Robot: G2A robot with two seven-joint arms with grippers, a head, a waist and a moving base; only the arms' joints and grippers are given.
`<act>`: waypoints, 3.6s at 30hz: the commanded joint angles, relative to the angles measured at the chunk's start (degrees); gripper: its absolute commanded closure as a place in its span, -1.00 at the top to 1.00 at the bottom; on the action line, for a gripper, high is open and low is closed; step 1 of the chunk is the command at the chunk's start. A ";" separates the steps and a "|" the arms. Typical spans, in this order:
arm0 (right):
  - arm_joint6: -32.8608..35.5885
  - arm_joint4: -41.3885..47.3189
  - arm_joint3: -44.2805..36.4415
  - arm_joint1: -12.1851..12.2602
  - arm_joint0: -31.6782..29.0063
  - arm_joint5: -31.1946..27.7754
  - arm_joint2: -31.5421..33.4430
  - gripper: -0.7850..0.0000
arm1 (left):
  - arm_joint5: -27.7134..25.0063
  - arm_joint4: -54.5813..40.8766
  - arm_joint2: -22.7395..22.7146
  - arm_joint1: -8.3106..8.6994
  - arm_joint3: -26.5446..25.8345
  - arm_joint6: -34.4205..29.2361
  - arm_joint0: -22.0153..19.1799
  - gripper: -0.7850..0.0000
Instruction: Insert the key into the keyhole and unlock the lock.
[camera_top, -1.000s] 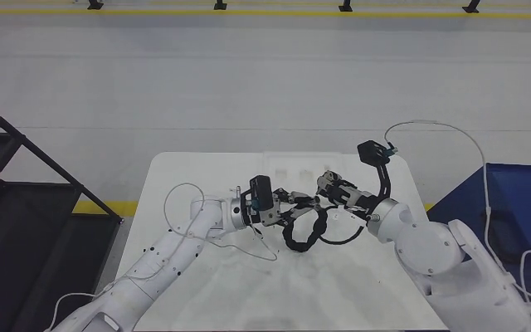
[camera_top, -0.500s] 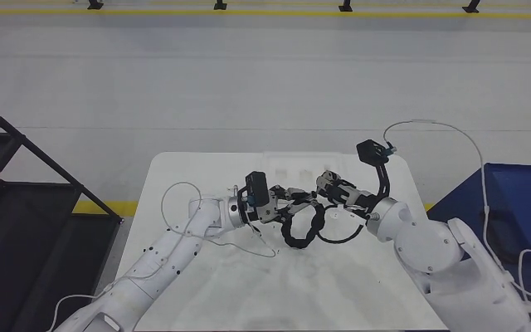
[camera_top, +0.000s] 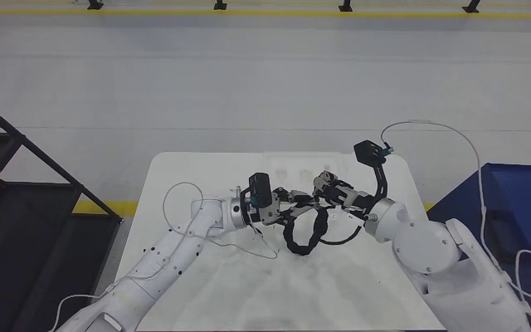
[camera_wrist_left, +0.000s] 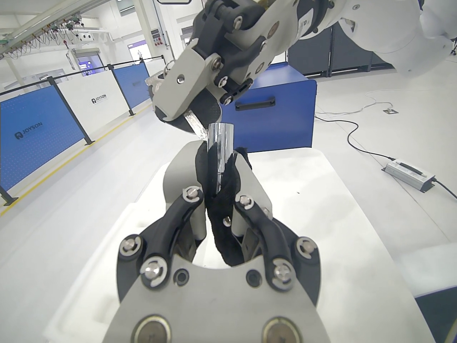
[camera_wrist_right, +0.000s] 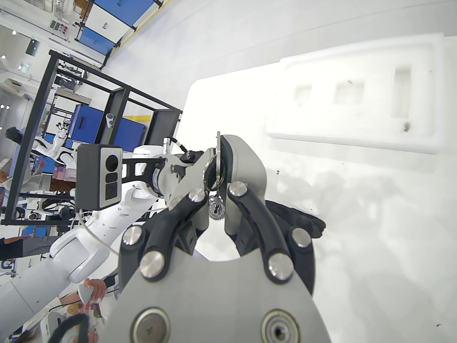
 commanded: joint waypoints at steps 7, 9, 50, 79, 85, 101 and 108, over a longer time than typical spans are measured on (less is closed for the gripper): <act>0.45 0.13 0.30 -0.41 0.24 -0.16 -0.10 -1.00 | -0.26 -0.18 -0.71 -0.13 0.49 0.21 0.20 -1.00; 0.52 0.07 0.35 -0.48 0.23 -0.21 -0.05 -1.00 | -0.21 -0.20 -0.96 -0.14 0.64 0.31 0.26 -1.00; 4.74 -9.09 -5.34 -0.72 -2.50 2.12 3.22 -1.00 | 4.83 7.91 -3.40 -0.29 2.81 6.82 1.58 -1.00; 12.44 -18.67 -10.12 0.09 -5.63 2.18 4.96 -1.00 | 17.50 19.24 1.79 -2.31 8.27 20.93 -1.90 -1.00; 13.92 -21.78 -11.30 0.10 -6.34 2.01 3.75 -1.00 | 20.97 22.56 4.43 -3.59 11.42 24.86 -4.54 -1.00; 11.80 -27.45 -11.77 -0.78 -6.83 4.17 1.02 -1.00 | 21.49 21.70 7.01 -5.84 16.74 27.93 -6.87 -1.00; 11.91 -26.90 -11.30 -1.32 -6.40 5.22 0.72 -1.00 | 21.40 21.64 7.25 -6.29 17.26 28.43 -6.99 -1.00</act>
